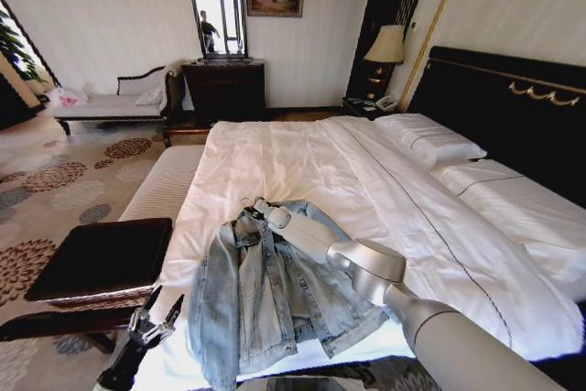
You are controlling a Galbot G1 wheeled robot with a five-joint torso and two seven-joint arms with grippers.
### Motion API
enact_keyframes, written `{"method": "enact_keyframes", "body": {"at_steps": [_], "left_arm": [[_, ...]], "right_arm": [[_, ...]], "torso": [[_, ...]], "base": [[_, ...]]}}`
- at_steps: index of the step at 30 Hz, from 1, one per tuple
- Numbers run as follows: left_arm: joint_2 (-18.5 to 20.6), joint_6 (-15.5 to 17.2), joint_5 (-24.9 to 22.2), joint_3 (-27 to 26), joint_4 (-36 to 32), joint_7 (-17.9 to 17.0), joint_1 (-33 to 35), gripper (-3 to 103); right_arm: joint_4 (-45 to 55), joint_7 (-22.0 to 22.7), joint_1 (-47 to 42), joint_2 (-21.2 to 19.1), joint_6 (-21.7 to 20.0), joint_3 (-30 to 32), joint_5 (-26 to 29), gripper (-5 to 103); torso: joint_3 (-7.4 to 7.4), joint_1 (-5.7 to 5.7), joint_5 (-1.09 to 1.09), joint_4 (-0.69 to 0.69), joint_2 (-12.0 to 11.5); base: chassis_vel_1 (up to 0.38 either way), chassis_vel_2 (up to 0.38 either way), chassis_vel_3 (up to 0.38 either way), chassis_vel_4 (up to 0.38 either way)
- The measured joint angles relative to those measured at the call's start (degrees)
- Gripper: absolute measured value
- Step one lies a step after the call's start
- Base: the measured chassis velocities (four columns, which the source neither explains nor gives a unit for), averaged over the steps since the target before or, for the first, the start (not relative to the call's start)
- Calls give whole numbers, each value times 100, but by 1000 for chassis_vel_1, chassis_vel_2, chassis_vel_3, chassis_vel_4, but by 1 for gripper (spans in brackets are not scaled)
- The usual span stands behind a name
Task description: Pick up the clothes from the bed and hang them on the clothes hanger.
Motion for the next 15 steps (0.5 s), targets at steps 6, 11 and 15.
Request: {"method": "enact_keyframes", "body": {"at_steps": [6, 11, 15], "left_arm": [[-3, 0, 1, 24, 18, 8, -10, 100], [-13, 5, 0, 42, 12, 11, -23, 100], [-9, 12, -5, 45, 10, 10, -26, 100]], "right_arm": [[41, -2, 41, -74, -89, -67, -4, 80], [102, 8, 44, -185, -127, -112, -1, 98], [224, -50, 49, -312, -273, -209, 2, 100]], "torso": [[0, -2, 0, 0, 1], [-1, 5, 0, -1, 0], [7, 15, 2, -2, -5]], "base": [[-59, 70, 58, -73], [-157, 192, 157, -164], [-31, 13, 96, -172]]}}
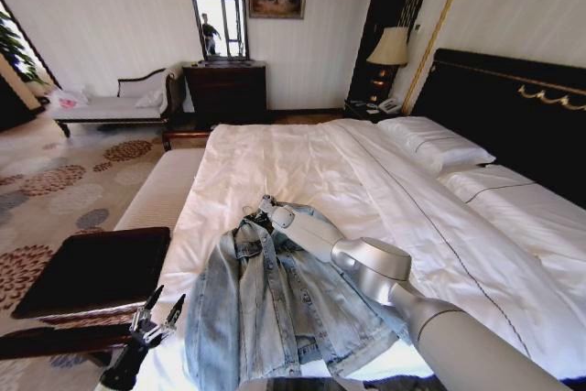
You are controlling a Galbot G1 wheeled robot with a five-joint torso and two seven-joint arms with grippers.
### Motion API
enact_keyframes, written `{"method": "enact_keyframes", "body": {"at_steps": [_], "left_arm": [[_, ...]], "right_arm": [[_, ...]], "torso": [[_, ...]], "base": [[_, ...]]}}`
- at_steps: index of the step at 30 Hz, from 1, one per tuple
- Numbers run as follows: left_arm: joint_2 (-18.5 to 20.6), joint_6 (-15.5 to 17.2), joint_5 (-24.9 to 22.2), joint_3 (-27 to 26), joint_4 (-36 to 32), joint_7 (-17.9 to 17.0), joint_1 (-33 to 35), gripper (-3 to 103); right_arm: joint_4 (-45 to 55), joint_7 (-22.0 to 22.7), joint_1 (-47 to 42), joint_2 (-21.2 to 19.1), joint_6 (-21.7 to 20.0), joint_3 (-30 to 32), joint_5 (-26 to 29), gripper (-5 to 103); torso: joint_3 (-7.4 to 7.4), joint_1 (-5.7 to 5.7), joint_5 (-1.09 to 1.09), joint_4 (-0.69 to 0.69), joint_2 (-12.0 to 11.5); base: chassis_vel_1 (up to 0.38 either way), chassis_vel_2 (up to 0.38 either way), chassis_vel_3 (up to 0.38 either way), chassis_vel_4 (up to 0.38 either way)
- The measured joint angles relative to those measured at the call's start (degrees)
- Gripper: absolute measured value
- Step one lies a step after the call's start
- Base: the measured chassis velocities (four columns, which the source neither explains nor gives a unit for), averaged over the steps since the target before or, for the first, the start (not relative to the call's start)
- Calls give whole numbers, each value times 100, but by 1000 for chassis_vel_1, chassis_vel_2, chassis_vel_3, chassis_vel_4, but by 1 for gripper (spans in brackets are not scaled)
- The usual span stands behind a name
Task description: Pick up the clothes from the bed and hang them on the clothes hanger.
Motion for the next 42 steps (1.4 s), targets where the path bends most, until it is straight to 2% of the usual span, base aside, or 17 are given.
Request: {"method": "enact_keyframes", "body": {"at_steps": [5, 11, 20, 30, 37, 40, 42], "left_arm": [[-43, 0, 28, 34, 8, 9, 11, 100], [-69, -1, 59, 77, 17, 10, 5, 100], [-57, -1, 47, 49, 2, 10, 8, 100], [-63, 0, 40, 47, -3, 2, 2, 100], [-72, -2, 42, 44, -4, 6, 15, 100], [-69, -3, 42, 40, -17, 5, 15, 100], [-66, -3, 38, 36, -23, 3, 15, 100]], "right_arm": [[361, -193, 96, -233, -394, -133, -8, 100], [382, -316, 176, -282, -461, -185, -152, 100], [-29, -512, 167, -4, -337, -278, -946, 100], [-198, -800, 178, 116, -569, -581, -1394, 100], [24, -860, 153, -43, -749, -622, -1346, 100], [223, -818, 120, -141, -828, -419, -1152, 100], [541, -729, 157, -312, -946, -323, -801, 100]], "torso": [[-12, -28, -4, 4, 13], [-4, -6, -2, 0, 3], [-7, -17, -4, 2, 6], [-8, -16, -3, 2, 6], [-8, -16, -2, 2, 6], [-5, -16, -5, 0, 6], [-3, -13, -3, 2, 4]], "base": [[6, 1, 11, -42], [0, 0, 0, 0], [0, 0, 0, 0], [0, 0, 0, 0], [0, 0, 0, 0], [0, 0, 0, 0], [0, 0, 0, 0]]}}
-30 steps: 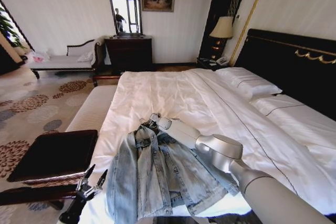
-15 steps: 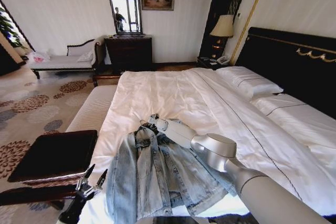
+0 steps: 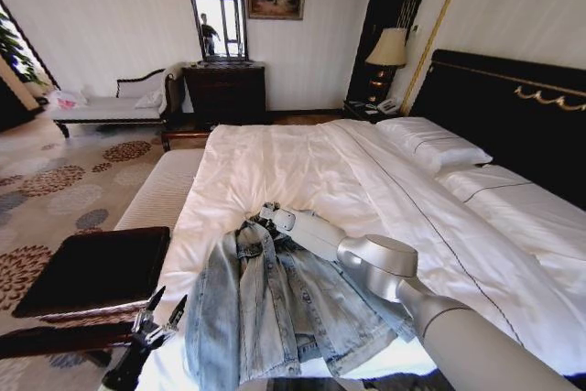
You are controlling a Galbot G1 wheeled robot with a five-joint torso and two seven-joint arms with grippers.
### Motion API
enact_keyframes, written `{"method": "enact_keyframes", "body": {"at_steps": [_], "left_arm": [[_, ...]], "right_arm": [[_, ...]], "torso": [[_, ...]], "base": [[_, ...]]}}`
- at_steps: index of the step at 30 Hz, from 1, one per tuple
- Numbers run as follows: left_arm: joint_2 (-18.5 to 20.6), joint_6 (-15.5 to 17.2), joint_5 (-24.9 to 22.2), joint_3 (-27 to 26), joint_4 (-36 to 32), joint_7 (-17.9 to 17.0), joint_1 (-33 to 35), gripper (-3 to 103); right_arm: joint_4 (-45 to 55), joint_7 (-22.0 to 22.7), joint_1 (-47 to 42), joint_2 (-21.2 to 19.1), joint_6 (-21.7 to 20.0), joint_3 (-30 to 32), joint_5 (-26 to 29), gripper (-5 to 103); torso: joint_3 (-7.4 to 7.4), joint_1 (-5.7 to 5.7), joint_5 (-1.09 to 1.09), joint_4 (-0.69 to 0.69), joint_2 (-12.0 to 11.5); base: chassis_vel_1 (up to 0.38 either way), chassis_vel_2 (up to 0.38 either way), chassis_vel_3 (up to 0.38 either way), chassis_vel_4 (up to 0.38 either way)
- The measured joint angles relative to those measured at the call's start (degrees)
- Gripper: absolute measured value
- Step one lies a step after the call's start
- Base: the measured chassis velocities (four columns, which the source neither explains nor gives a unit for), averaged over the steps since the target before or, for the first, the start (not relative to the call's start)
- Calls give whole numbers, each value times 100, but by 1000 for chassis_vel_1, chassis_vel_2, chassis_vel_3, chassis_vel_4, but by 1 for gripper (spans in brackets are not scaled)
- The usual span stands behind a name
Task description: Pick up the clothes from the bed and hang them on the clothes hanger.
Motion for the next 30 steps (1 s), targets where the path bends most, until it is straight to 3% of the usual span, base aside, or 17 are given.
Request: {"method": "enact_keyframes", "body": {"at_steps": [5, 8, 12, 19, 26, 30], "left_arm": [[6, 5, 2, 15, -31, -6, -11, 100], [-1, 10, 6, 32, -33, -8, -18, 100], [-27, 12, 26, 51, -35, -9, -22, 100], [-37, 12, 11, -2, -44, -7, 9, 100], [-6, 12, -10, -10, -32, -7, 2, 100], [-15, 5, -30, -27, -9, -2, 6, 100]], "right_arm": [[794, 55, 119, -473, -188, -209, 417, 100], [911, 109, 96, -527, -202, -267, 465, 100], [578, 209, -24, -366, -123, -208, 409, 100], [-208, 286, -158, 158, 148, -8, -329, 100], [-899, 294, -255, 627, 336, 121, -657, 102], [-942, 257, -255, 638, 352, 109, -710, 93]], "torso": [[-2, 0, 1, -3, 1], [-4, -1, 0, 0, 1], [-3, -1, 0, -2, 0], [-4, -2, 0, 0, 1], [-4, -2, 0, 3, 1], [-4, -2, 0, -1, 2]], "base": [[0, 0, 0, 0], [0, 0, 0, 0], [0, 0, 0, 0], [0, 0, 0, 0], [0, 0, 0, 0], [0, 0, 0, 0]]}}
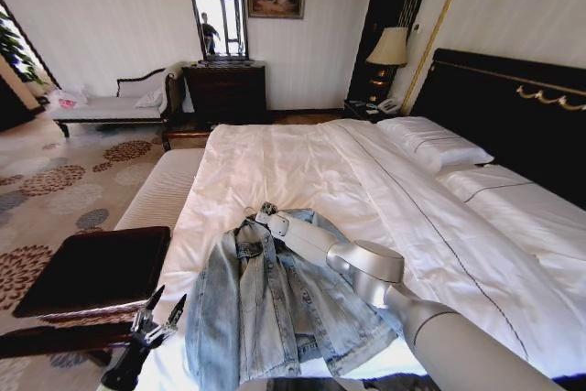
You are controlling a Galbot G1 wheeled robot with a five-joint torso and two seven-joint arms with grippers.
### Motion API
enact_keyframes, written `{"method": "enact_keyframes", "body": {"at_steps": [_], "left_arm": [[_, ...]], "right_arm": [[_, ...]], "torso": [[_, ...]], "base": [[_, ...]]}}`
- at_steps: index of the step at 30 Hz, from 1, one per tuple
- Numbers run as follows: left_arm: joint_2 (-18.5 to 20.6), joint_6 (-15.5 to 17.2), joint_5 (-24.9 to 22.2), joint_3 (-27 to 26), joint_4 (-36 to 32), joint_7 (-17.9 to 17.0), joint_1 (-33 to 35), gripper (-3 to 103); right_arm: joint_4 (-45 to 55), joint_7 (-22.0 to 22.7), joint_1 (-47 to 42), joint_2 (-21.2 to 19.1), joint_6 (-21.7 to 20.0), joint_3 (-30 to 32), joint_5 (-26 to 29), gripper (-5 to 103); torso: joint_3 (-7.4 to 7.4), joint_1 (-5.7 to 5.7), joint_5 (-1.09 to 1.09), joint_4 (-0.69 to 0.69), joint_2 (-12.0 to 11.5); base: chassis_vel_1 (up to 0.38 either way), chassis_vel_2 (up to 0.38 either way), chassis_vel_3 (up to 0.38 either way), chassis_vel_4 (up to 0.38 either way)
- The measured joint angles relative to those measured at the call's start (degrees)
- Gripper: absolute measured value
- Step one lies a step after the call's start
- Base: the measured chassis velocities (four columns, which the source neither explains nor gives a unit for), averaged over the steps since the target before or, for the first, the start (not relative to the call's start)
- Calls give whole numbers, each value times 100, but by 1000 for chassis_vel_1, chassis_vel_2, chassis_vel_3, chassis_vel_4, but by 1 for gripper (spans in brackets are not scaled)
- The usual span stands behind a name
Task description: Pick up the clothes from the bed and hang them on the clothes hanger.
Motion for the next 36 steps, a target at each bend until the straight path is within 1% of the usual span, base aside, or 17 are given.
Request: {"method": "enact_keyframes", "body": {"at_steps": [1, 3, 6, 7, 9, 10, 11, 12, 16, 19, 21, 27, 31, 32, 35, 36], "left_arm": [[0, -4, -1, -1, 18, 3, 0, 100], [2, -8, -3, -1, 28, 5, -2, 100], [7, -9, -6, 17, 27, 5, -18, 100], [7, -9, -6, 17, 27, 5, -18, 100], [1, -7, -5, 20, 8, 3, -19, 100], [-2, -7, -4, 20, 5, 2, -18, 100], [-6, -6, -1, 15, 2, 2, -15, 100], [-6, -6, -1, 15, 2, 2, -15, 100], [-7, -5, -10, -12, 2, 3, -6, 100], [-13, -3, -11, -12, -5, 2, -5, 100], [-27, -3, -5, -12, -10, 2, 0, 100], [-31, -2, 12, -12, -28, 1, 9, 100], [-49, 18, 61, 8, -87, -10, 0, 100], [-49, 18, 61, 8, -87, -10, 0, 100], [-87, 23, 106, 21, -125, -12, -1, 100], [-87, 23, 106, 21, -125, -12, -1, 100]], "right_arm": [[25, -1, 0, -2, 1, -5, 2, 87], [53, -1, 0, -15, 0, -8, 7, 87], [168, 29, -51, -88, -1, -1, 47, 71], [168, 29, -51, -88, -1, -1, 47, 71], [214, 76, -93, -99, -2, 44, 47, 60], [234, 90, -107, -105, -4, 61, 45, 60], [279, 111, -125, -124, -10, 82, 44, 54], [279, 111, -125, -124, -10, 82, 44, 54], [351, 148, -143, -159, -19, 98, 34, 35], [358, 157, -147, -162, -20, 102, 27, 32], [395, 192, -161, -182, -27, 126, 15, 25], [652, 312, -184, -317, -79, 260, 57, 25], [1016, 586, -197, -507, -71, 419, 16, 24], [1016, 586, -197, -507, -71, 419, 16, 24], [1474, 958, -234, -730, 63, 570, -357, 24], [1474, 958, -234, -730, 63, 570, -357, 24]], "torso": [[0, 0, 0, 1, 0], [0, 0, 0, 1, 0], [0, 0, -1, 0, 0], [0, 0, -1, 0, 0], [0, 0, 0, 0, 0], [0, 0, 0, 0, 0], [0, 0, 0, 0, 0], [0, 0, 0, 0, 0], [0, 0, 0, 1, 0], [0, 0, 0, 1, 0], [0, 0, 0, 0, 0], [0, 0, 0, 2, 0], [1, 0, 1, 1, 0], [1, 0, 1, 1, 0], [1, 0, 1, 1, 0], [1, 0, 1, 1, 0]], "base": [[0, 0, 0, 0], [0, 0, 0, 0], [0, 0, 0, 0], [0, 0, 0, 0], [0, 0, 0, 0], [0, 0, 0, 0], [0, 0, 0, 0], [0, 0, 0, 0], [0, 0, 0, 0], [0, 0, 0, 0], [0, 0, 0, 0], [0, 0, 0, 0], [0, 0, 0, 0], [0, 0, 0, 0], [0, 0, 0, 0], [0, 0, 0, 0]]}}
